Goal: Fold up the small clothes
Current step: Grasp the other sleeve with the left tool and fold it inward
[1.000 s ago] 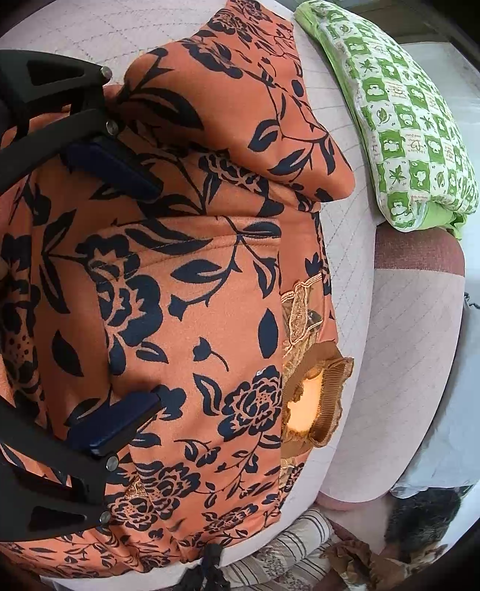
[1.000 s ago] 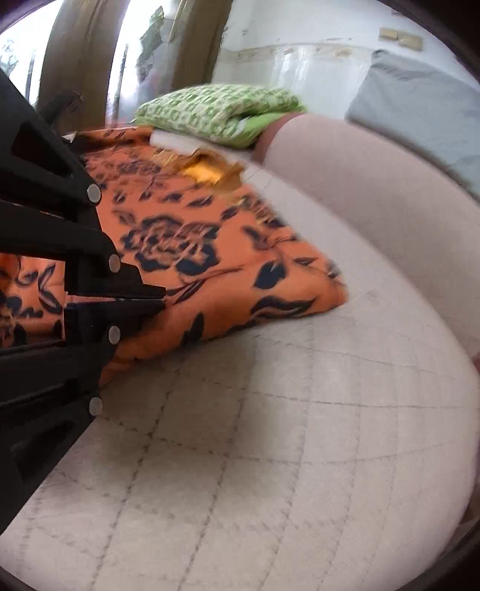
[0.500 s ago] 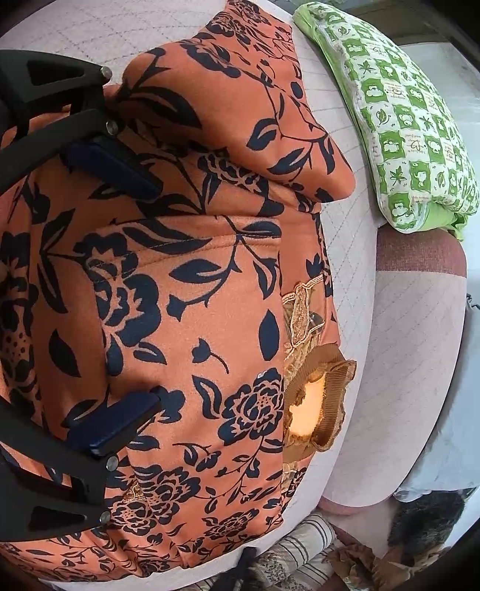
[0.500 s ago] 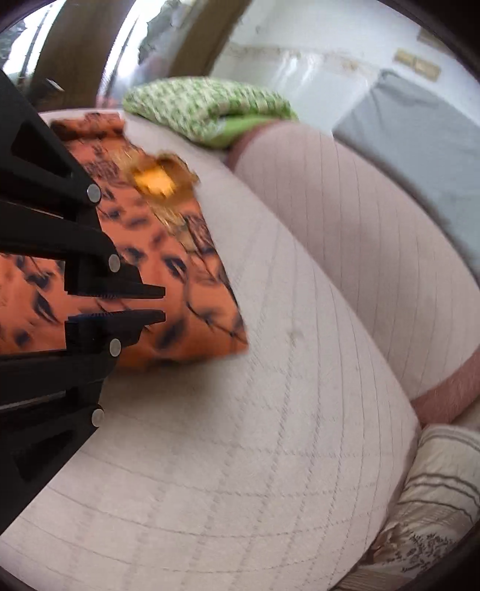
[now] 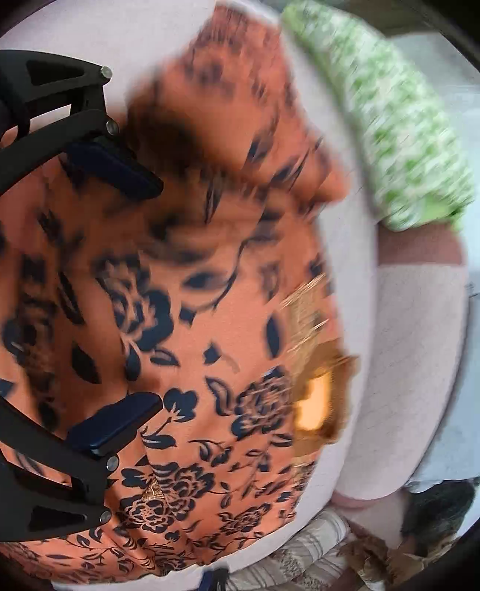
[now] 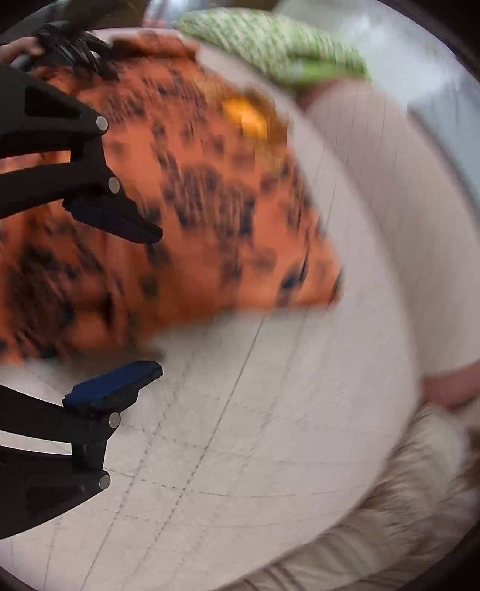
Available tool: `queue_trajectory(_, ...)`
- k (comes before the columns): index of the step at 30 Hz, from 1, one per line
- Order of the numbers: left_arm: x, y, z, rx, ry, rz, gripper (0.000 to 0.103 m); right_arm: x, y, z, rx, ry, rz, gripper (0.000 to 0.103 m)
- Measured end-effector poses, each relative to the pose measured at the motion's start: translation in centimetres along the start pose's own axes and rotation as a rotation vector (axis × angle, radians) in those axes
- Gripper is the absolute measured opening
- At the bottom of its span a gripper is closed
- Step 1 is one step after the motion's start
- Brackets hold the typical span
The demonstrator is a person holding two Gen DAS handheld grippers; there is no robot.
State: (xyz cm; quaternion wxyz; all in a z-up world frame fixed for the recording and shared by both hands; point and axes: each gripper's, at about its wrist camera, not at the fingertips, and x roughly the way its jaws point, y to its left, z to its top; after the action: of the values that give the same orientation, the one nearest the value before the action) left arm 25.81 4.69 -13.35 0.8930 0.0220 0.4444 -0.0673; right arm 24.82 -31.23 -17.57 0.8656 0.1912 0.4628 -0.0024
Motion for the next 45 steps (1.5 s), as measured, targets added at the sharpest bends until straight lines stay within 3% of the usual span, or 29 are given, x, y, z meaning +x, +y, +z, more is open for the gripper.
queue_trajectory(2,-4.0,1.5,-0.2,-0.016,-0.092,0.017,0.103,-3.0,2.9,-1.9,-0.095,-0.094,0.034,0.074)
queue_trajectory(4,-7.1,4.0,-0.6,-0.078,-0.148,-0.025,0.103,-5.3,5.3,-5.4,-0.195,-0.168,0.027,0.075)
queue_trajectory(7,-10.6,11.6,-1.6,-0.282,-0.203,-0.027,0.103,-7.8,5.7,-9.4,-0.229,-0.273,0.059,0.075)
queue_trajectory(11,-9.4,23.3,-2.3,-0.629,-0.172,-0.019,0.103,-8.2,5.7,-12.4,-0.219,-0.308,0.075,0.075)
queue_trajectory(14,-6.5,29.1,-2.1,-0.809,-0.129,-0.057,0.103,-8.3,6.2,-12.4,-0.23,-0.319,0.109,0.075)
queue_trajectory(20,-2.4,33.5,1.3,-0.88,-0.137,-0.011,0.103,-8.6,6.9,-13.0,-0.277,-0.363,0.127,0.075)
queue_trajectory(24,0.4,36.1,0.7,-1.0,-0.093,0.021,0.102,-8.3,6.9,-12.8,-0.272,-0.387,0.113,0.075)
queue_trajectory(26,1.1,36.7,-0.1,-1.048,-0.113,0.016,0.1,-8.3,6.8,-12.6,-0.267,-0.396,0.116,0.075)
queue_trajectory(28,1.2,36.7,0.4,-1.02,-0.121,0.034,0.099,-8.1,6.7,-12.6,-0.266,-0.39,0.116,0.075)
queue_trajectory(29,1.3,36.6,0.7,-1.003,-0.122,0.034,0.096,-8.0,6.7,-12.6,-0.265,-0.387,0.116,0.075)
queue_trajectory(31,1.8,36.9,1.2,-0.994,-0.113,0.005,0.079,-7.4,6.6,-12.7,-0.264,-0.371,0.116,0.075)
queue_trajectory(35,2.4,37.1,1.1,-1.002,-0.124,0.026,0.076,-6.8,6.6,-12.6,-0.26,-0.351,0.119,0.075)
queue_trajectory(36,2.4,37.2,1.3,-0.996,-0.123,0.045,0.069,-6.8,6.6,-12.6,-0.259,-0.351,0.119,0.075)
queue_trajectory(39,3.0,38.0,1.3,-0.983,-0.063,0.156,0.007,-6.6,6.5,-12.7,-0.261,-0.345,0.121,0.075)
queue_trajectory(41,3.4,38.3,1.6,-0.971,-0.061,0.151,0.006,-6.4,6.5,-12.7,-0.256,-0.335,0.124,0.075)
queue_trajectory(43,2.9,37.6,2.3,-0.924,-0.053,0.192,0.004,-6.2,6.4,-12.7,-0.255,-0.33,0.124,0.075)
queue_trajectory(45,1.0,35.7,4.1,-0.833,-0.102,0.247,0.004,-6.3,6.3,-12.7,-0.248,-0.332,0.128,0.075)
